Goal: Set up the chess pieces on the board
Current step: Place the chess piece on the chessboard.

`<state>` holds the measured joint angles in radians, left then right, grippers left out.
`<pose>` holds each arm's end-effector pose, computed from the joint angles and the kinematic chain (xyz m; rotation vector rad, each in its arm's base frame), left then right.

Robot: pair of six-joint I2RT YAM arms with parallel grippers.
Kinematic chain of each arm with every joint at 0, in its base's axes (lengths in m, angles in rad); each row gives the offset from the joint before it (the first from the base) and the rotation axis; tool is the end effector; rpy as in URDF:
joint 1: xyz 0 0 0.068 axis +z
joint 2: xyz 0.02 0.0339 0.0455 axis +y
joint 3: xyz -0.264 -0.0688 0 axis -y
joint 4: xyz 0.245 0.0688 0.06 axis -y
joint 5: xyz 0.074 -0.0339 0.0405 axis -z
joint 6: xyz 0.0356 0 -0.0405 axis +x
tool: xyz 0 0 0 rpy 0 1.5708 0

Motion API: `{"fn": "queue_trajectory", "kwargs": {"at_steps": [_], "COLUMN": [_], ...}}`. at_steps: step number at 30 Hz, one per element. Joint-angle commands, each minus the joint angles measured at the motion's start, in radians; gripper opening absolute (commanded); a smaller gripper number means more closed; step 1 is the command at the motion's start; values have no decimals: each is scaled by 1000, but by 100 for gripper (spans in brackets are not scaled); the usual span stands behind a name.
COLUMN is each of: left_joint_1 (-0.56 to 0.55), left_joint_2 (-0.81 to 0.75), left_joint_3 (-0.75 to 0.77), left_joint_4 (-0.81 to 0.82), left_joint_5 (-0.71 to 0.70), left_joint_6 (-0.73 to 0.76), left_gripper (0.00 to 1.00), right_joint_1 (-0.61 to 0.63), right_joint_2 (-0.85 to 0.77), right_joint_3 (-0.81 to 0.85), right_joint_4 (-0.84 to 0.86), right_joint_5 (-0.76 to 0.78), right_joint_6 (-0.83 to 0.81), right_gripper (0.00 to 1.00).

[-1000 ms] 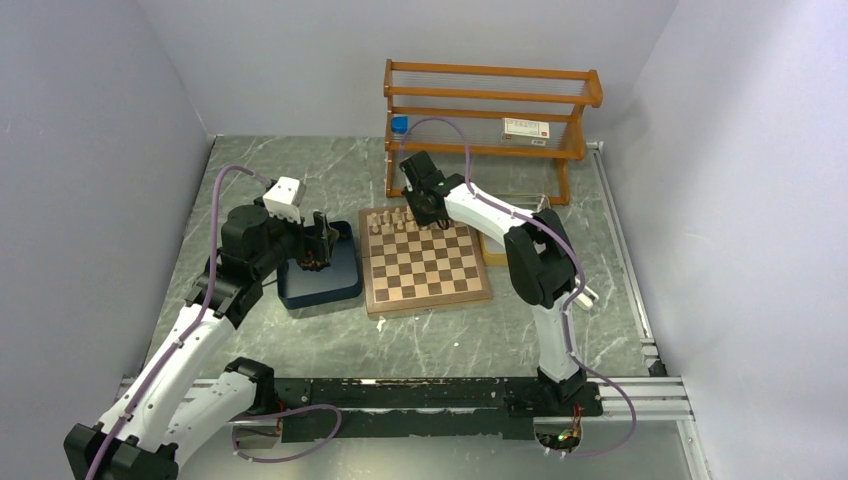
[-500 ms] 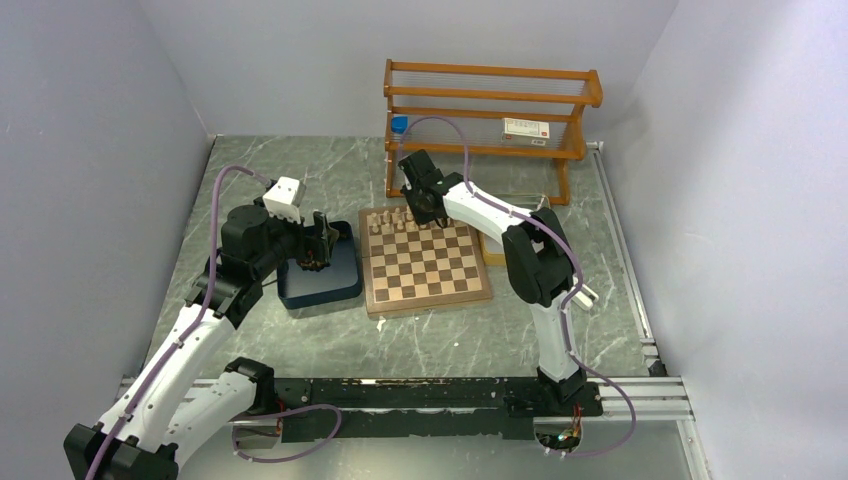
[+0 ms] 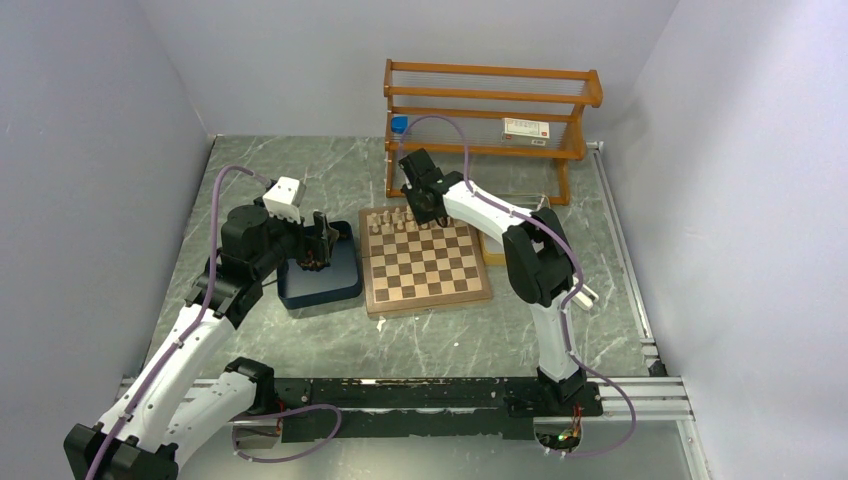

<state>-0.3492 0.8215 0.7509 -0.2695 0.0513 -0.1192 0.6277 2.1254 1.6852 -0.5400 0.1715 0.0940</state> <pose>0.1799 -0.0674 0.3128 0.2558 1.9102 -0.3642 0.3815 0.2693 0.1972 -0.6033 2.4579 0.0682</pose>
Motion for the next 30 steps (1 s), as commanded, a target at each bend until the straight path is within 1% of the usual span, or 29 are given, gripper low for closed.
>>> {"fn": "queue_trajectory", "kwargs": {"at_steps": [1, 5, 12, 17, 20, 22, 24, 28, 30], "left_joint_1": [-5, -5, -5, -5, -5, -5, -5, -5, -5], "left_joint_2": [-15, -13, -14, -10, -2, 7, 24, 69, 92], "left_joint_3": [-7, -7, -7, -7, -6, -1, 10, 46, 75], "left_joint_4": [1, 1, 2, 3, 3, -4, -16, -37, -51], "left_joint_5": [4, 5, 5, 4, 5, 2, 1, 48, 87], "left_joint_6": [9, 10, 10, 10, 7, 4, -2, -22, -34], "left_gripper": [100, 100, 100, 100, 100, 100, 100, 100, 100], "right_joint_1": [-3, -2, -4, -5, -6, -6, -6, -11, -11], "right_joint_2": [23, 25, -4, -59, -116, -156, -202, -336, -419], "right_joint_3": [28, 33, 39, 35, 12, -4, -25, -107, -173], "right_joint_4": [-3, -4, -16, -28, -23, -24, -27, 0, 34], "right_joint_5": [-6, -5, -14, -26, -45, -46, -51, -92, -127], "right_joint_6": [9, 12, 14, 19, 23, 29, 30, 43, 55], "right_gripper": [26, 31, 31, 31, 33, 36, 41, 49, 58]}}
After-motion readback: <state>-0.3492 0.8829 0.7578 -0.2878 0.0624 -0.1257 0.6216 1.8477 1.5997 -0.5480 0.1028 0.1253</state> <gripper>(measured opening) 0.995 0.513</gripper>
